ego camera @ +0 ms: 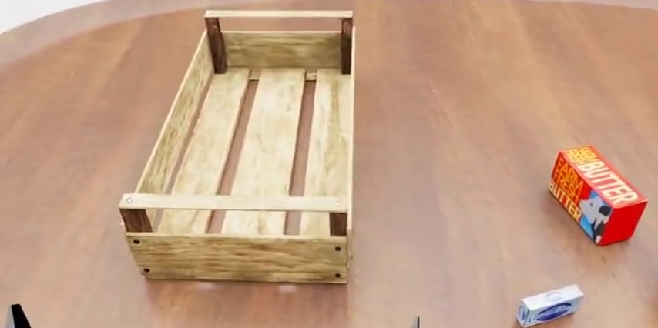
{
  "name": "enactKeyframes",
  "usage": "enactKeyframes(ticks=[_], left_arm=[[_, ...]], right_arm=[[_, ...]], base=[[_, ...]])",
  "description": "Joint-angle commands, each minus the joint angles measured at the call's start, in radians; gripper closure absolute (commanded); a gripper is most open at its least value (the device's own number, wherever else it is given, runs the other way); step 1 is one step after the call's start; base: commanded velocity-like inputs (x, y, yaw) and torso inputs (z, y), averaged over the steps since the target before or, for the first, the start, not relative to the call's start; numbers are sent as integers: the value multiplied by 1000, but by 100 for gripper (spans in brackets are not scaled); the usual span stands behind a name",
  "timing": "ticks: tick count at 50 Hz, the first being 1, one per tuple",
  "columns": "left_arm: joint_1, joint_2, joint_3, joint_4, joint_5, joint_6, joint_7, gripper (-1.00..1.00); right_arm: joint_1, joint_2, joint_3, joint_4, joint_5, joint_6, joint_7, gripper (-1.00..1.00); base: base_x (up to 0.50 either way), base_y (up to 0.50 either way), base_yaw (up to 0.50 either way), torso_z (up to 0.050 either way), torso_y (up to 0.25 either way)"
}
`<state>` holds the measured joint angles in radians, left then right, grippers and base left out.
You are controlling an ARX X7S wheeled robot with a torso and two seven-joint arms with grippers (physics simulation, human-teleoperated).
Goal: Pick up the cream cheese and put it in the tray.
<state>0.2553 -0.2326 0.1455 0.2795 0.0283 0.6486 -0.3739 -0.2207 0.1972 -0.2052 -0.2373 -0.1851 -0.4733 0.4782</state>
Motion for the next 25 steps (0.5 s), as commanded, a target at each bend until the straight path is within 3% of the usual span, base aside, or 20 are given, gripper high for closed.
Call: enactKeyframes(ticks=[1,25], left_arm=[[1,-5,3,3,0,2,-8,-100],[-1,-15,12,1,0,2,-20,-100]], right_arm=[[0,6,-4,0,2,1,10,-100],[1,18,-13,-10,3,10,26,-100]], base=[[94,277,0,0,0],[109,275,0,0,0]])
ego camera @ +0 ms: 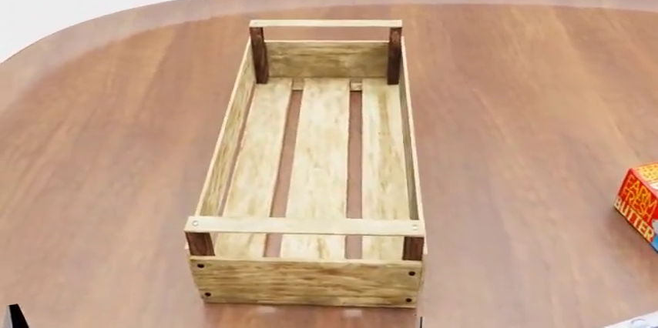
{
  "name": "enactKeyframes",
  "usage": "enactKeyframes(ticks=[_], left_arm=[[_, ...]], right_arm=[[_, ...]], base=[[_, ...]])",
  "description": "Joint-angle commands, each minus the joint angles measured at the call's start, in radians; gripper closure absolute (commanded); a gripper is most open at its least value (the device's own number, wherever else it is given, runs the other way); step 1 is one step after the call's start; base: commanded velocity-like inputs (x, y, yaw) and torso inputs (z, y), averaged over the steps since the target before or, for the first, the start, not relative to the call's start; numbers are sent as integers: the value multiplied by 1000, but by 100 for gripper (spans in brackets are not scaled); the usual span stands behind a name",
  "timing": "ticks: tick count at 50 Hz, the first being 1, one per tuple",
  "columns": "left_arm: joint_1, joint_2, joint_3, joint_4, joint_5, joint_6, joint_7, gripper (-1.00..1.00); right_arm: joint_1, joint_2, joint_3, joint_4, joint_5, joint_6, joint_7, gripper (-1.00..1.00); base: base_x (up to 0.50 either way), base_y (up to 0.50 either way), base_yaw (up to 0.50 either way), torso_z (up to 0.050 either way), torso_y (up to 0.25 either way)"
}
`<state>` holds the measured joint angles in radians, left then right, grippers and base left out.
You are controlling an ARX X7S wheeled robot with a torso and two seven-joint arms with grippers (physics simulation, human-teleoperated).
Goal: Pick up the cream cheese and put it in the tray.
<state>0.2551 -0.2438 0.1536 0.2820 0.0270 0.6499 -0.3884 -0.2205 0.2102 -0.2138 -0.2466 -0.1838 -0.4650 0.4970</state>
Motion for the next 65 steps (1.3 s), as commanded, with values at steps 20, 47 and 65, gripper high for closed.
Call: enactKeyframes(ticks=[20,47,65], left_arm=[[-4,-11,13,-7,1,5,-15,-100],[-3,-22,23,-5,4,5,-27,-100],[-4,-28,30,-6,5,5,-35,-100]], right_arm=[[5,15,-16,8,24,-1,15,-100],[11,27,-34,11,38,5,22,-100],[13,35,-42,6,43,10,28,-100]], base=[[126,226,0,0,0],[191,14,0,0,0],[197,0,0,0,0]])
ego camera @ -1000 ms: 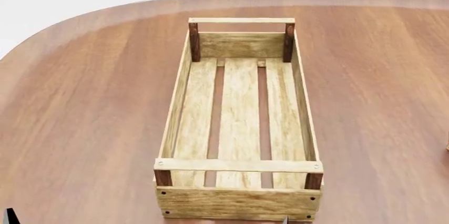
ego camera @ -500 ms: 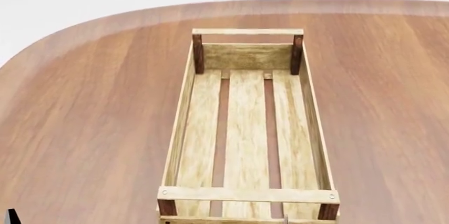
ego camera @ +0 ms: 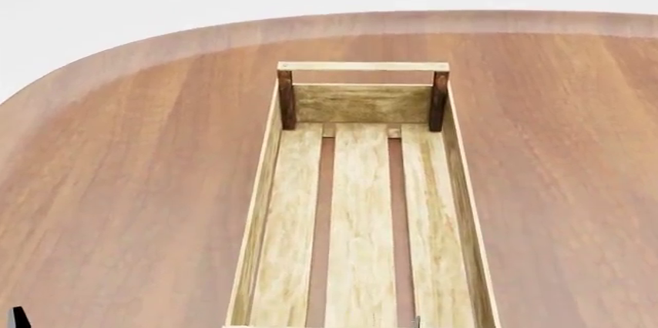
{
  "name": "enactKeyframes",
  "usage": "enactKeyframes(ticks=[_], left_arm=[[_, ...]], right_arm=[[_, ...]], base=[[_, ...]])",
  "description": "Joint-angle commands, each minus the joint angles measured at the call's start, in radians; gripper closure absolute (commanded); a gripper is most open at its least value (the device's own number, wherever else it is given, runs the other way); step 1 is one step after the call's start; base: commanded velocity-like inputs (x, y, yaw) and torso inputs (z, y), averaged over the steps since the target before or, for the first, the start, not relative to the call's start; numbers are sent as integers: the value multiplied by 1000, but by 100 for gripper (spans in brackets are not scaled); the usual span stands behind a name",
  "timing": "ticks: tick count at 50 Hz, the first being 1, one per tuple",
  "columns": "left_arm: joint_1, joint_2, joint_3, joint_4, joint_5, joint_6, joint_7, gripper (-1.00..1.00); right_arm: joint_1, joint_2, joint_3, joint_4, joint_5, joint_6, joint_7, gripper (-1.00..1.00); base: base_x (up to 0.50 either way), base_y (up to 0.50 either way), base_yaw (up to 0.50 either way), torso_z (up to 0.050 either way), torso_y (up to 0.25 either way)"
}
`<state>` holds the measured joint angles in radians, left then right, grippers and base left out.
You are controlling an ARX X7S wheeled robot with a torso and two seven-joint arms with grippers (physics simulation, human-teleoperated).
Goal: Pick up the cream cheese and put it in the tray.
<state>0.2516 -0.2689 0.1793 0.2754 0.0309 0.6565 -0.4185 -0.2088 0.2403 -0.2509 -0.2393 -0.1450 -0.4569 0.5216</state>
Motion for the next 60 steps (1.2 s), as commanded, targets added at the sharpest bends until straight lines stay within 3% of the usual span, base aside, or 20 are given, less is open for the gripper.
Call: enactKeyframes(ticks=[1,45,60], left_arm=[[0,-4,4,2,2,-2,-5,-100],[1,-21,17,8,1,0,-23,-100],[-4,-24,24,2,1,-2,-28,-100]], right_arm=[[0,5,-6,-4,3,2,4,-100],[5,23,-26,9,15,-46,29,-100],[0,29,-23,-21,5,-12,36,-100]], base=[[199,0,0,0,0],[202,0,0,0,0],[7,0,0,0,0]])
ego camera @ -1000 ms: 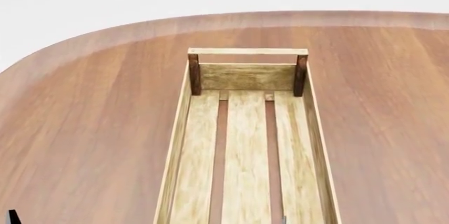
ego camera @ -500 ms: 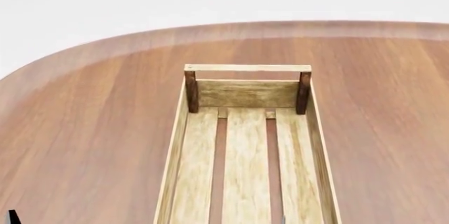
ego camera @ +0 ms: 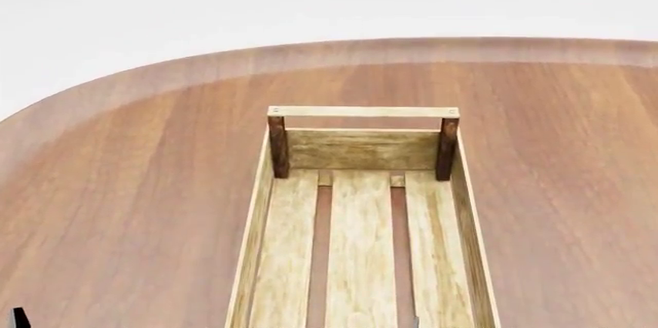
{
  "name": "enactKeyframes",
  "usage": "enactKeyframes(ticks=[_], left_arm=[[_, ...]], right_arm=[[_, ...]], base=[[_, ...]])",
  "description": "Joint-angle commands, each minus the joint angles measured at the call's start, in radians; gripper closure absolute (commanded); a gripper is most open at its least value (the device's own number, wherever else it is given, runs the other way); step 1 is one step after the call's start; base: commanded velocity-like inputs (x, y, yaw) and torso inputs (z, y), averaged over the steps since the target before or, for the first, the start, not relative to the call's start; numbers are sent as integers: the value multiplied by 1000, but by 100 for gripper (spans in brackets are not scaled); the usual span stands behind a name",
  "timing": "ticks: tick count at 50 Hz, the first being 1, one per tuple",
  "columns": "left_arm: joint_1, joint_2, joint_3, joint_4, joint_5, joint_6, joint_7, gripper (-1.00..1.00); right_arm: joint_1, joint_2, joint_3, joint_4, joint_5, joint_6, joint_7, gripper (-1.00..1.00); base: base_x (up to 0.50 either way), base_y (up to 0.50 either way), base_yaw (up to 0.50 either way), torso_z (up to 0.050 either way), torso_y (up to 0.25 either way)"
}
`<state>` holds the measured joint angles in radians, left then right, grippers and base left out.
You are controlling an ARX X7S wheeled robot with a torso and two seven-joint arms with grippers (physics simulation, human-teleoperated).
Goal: Pick up the cream cheese and put it in the tray.
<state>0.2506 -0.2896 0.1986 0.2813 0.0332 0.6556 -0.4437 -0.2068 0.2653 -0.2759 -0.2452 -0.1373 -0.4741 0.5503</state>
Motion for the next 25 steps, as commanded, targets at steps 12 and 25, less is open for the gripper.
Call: enactKeyframes(ticks=[12,25], left_arm=[[-10,-7,8,-12,-5,-2,-7,-100],[-12,-13,14,-15,-5,0,-9,-100]], right_arm=[[12,-41,66,-43,-40,103,93,-100],[24,-89,107,-46,-87,178,176,-100]], base=[[0,0,0,0,0],[0,0,0,0,0]])
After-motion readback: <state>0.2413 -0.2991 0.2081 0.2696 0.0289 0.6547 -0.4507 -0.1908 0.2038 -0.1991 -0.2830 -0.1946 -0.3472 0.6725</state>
